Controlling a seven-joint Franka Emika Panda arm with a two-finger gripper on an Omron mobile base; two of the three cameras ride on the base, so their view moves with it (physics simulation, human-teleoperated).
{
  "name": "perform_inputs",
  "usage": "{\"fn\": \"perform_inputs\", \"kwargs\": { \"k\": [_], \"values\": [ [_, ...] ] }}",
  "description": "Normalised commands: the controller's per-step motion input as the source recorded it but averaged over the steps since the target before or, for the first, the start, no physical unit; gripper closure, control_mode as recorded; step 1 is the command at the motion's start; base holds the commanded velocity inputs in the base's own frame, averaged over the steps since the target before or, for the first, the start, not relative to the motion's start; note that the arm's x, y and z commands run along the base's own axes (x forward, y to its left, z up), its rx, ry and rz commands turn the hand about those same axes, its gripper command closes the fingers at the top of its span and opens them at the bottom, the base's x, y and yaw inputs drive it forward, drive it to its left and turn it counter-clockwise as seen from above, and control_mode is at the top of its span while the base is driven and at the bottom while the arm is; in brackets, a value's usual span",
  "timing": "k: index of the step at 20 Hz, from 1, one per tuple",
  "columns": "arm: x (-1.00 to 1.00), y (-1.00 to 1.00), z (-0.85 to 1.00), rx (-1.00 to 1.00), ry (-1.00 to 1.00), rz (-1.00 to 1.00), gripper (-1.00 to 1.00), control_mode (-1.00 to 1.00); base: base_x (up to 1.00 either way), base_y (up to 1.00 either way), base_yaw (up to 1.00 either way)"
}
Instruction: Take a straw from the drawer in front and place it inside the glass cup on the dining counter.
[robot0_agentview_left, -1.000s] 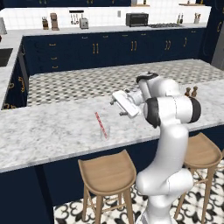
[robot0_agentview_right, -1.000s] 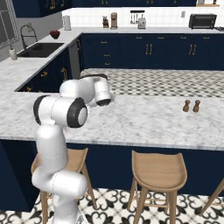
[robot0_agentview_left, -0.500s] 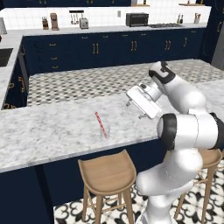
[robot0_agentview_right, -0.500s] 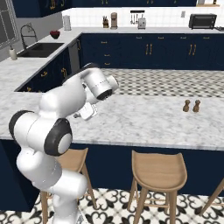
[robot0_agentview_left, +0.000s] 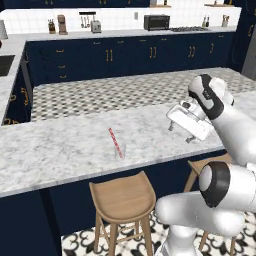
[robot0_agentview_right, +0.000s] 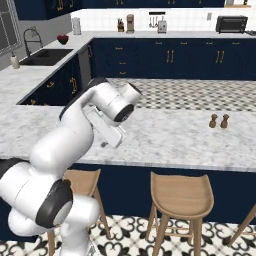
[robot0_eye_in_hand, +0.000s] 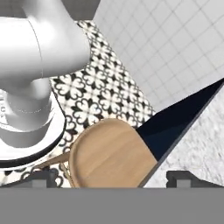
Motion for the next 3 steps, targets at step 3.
{"fn": "perform_inputs", "kwargs": {
  "k": [3],
  "values": [
    [-0.76, -0.73, -0.14, -0.26, -0.21, 0.0, -1.0, -1.0, 0.0, 0.0, 0.0]
  ]
}}
